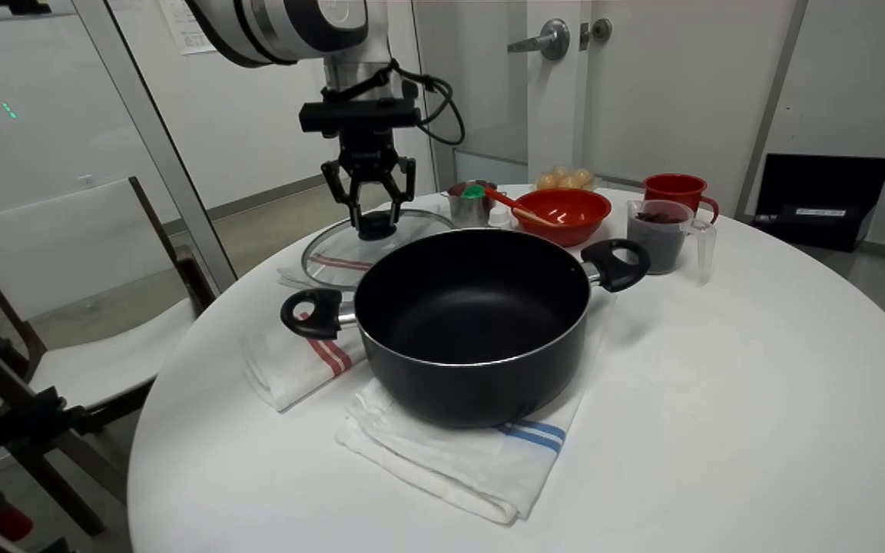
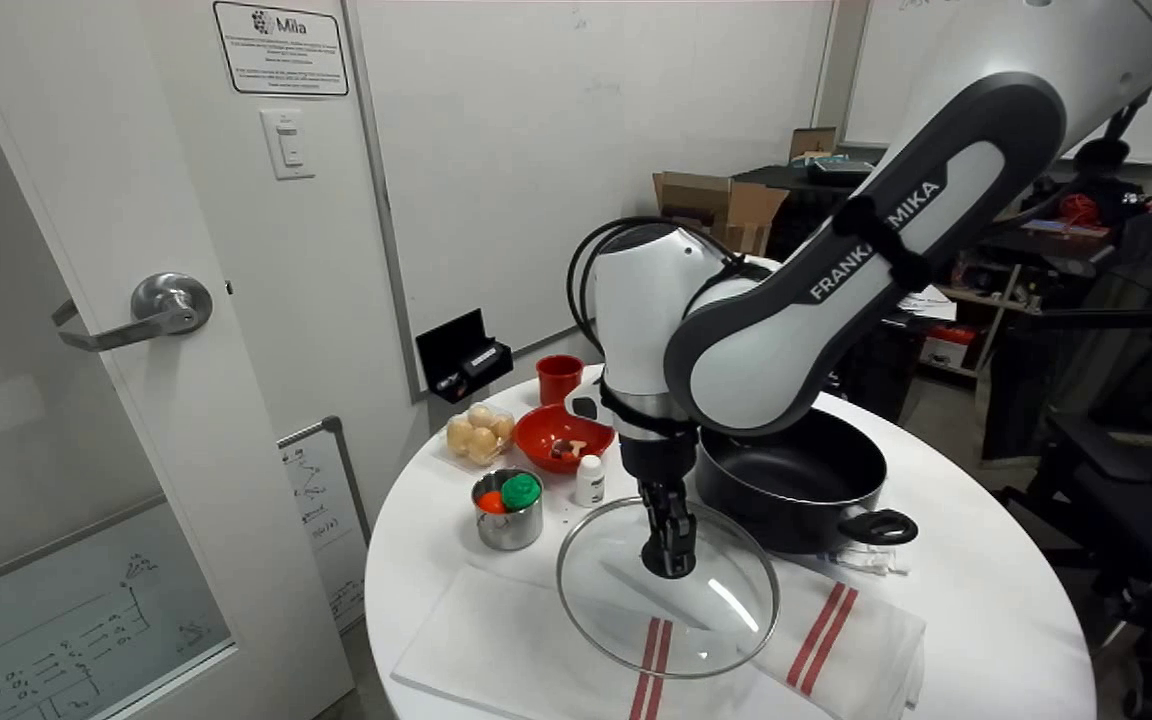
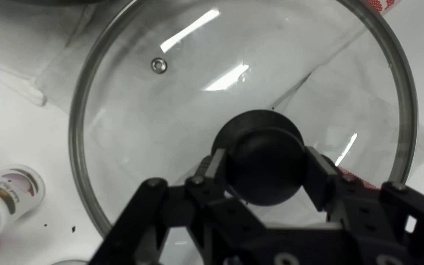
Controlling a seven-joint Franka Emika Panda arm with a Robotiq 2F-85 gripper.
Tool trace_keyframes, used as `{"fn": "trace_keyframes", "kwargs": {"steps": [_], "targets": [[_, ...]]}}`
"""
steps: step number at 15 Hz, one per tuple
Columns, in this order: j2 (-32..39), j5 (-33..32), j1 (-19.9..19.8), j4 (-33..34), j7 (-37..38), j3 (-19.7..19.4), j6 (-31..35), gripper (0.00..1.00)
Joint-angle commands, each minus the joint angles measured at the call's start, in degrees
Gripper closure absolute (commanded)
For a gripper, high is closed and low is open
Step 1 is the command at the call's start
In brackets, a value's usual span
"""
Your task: Put the lid on the pot
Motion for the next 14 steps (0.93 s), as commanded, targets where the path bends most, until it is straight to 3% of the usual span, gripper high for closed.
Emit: {"fn": "trace_keyframes", "kwargs": {"steps": [1, 8, 14], "targets": [[-5.86, -2.08, 1.29, -4.98, 1.63, -0.47, 0.91, 0.74], [-11.73, -4.31, 2.78, -8.92, 3.77, -1.1, 1.13, 0.74], [-15.67, -2.97, 0.51, -11.16, 5.26, -2.07, 0.61, 0.74]]}}
